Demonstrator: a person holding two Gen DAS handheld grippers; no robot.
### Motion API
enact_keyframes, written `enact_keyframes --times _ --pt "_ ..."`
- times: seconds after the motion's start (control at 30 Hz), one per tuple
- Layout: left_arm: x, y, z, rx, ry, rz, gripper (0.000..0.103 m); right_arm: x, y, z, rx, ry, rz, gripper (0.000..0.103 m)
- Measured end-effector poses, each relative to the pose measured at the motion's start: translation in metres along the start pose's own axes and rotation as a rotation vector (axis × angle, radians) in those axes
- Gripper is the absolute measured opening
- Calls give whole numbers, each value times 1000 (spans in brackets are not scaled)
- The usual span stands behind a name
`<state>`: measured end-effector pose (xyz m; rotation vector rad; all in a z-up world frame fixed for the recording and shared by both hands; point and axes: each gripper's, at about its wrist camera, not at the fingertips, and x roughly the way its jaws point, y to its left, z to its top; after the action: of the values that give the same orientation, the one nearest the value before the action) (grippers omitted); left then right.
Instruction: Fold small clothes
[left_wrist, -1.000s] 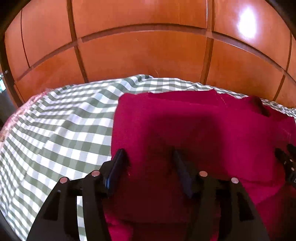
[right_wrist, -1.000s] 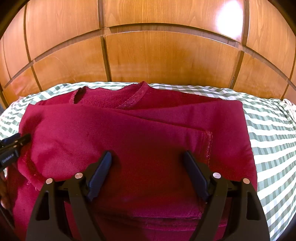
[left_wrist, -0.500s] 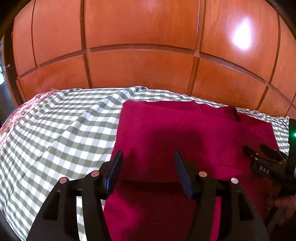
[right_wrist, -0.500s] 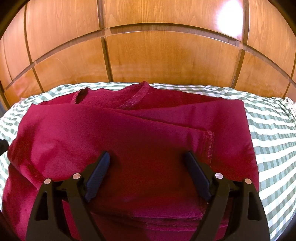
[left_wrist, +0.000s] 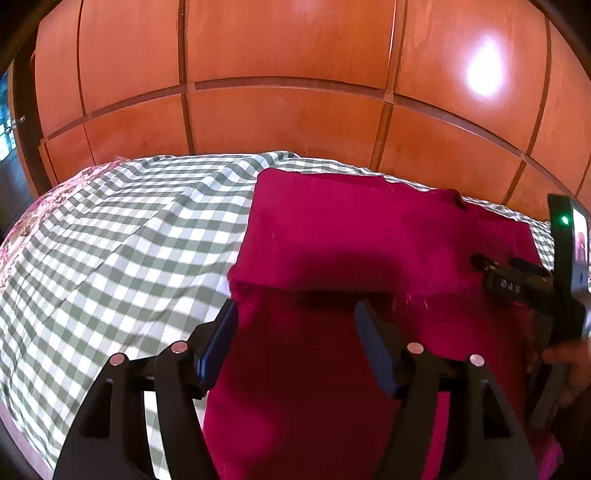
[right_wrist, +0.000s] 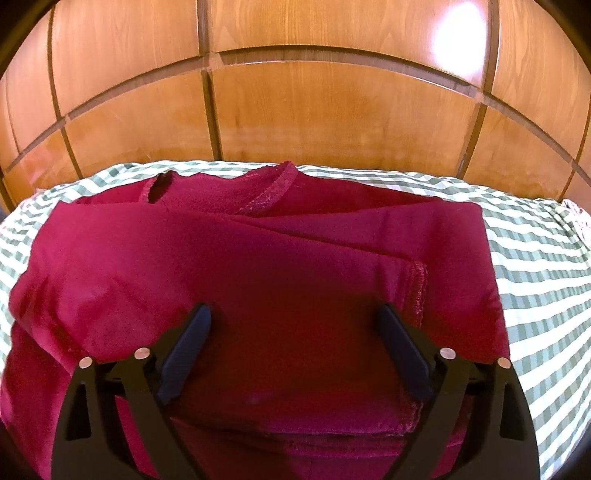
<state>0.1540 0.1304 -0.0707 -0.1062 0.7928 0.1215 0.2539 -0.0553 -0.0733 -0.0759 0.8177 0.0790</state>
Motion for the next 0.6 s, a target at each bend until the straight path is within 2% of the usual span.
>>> enact_keyframes --times 0.07,0.3,0.5,0.6 --pt "-8 2 -6 0 -2 -4 68 -5 1 1 1 19 -6 99" --pt "-20 18 -33 -1 33 -23 69 -48 8 -24 21 50 7 99" --pt "-29 47 -57 -13 85 -59 68 -86 -48 -71 96 117 -4 99" --pt "-35 58 -74 -14 124 -112 59 -104 -75 -100 151 161 26 99"
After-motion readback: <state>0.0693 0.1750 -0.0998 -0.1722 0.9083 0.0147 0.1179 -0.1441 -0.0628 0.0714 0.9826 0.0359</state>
